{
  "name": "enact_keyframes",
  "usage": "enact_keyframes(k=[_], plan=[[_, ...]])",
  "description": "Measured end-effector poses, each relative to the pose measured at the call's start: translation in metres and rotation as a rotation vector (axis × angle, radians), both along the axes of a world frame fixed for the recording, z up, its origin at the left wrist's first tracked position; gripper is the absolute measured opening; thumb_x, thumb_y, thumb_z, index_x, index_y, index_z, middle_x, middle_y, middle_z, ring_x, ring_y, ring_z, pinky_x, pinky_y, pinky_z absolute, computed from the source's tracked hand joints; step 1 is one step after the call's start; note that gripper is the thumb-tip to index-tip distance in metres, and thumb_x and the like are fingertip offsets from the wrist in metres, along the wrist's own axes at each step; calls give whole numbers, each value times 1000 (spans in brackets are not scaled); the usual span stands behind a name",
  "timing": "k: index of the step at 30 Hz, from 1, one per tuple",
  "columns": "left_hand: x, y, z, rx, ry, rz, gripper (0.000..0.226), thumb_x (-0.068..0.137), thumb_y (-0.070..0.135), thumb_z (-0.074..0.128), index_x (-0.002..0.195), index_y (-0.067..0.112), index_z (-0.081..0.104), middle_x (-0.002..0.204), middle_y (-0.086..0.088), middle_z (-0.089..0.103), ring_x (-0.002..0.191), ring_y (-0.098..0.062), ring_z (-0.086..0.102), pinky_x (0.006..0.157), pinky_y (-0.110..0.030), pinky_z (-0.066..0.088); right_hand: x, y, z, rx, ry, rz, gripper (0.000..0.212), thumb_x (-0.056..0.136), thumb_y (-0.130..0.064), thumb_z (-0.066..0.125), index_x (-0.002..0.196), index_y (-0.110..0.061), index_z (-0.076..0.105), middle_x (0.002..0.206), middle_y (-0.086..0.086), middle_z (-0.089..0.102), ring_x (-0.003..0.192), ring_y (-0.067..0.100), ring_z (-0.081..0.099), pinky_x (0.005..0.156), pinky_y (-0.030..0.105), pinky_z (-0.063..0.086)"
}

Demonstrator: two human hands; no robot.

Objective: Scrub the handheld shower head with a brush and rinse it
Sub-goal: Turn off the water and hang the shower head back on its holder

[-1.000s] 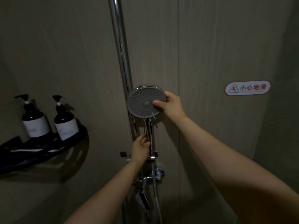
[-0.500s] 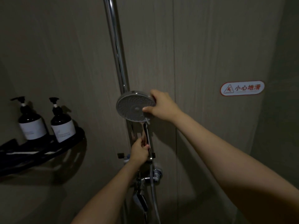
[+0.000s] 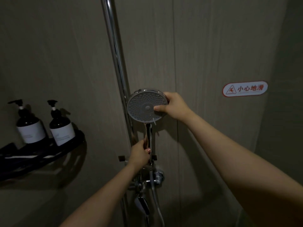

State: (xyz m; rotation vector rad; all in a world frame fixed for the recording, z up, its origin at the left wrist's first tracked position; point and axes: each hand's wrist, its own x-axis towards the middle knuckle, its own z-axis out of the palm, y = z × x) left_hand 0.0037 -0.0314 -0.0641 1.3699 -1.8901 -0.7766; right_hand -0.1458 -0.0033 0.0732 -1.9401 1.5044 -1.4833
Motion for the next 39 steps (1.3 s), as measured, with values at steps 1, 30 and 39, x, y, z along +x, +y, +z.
enact_keyframes(k=[1,30,39], plan=[[-1,0,0,0,-9,-6,43,90,2,50,133,4,47,129,-13,58,121,-25,52,88,-18,34,-4,-1,-1,10,-19,-2,30,74,1,71,103,5,64,90,6,63,85,15,59,70,17,48],[15,-3,-33,-247,-530,8,22,86,29,59,94,9,57,100,-11,69,95,-28,64,77,-34,47,-3,-25,-30,100,-63,21,34,77,4,68,110,8,60,100,12,64,92,16,57,82,25,47],[21,5,-39,-218,-461,46,24,86,33,61,89,10,58,92,-10,68,87,-26,63,68,-30,43,-4,-30,-40,111,-72,-10,45,80,1,66,123,5,50,110,7,58,103,15,54,94,26,42]])
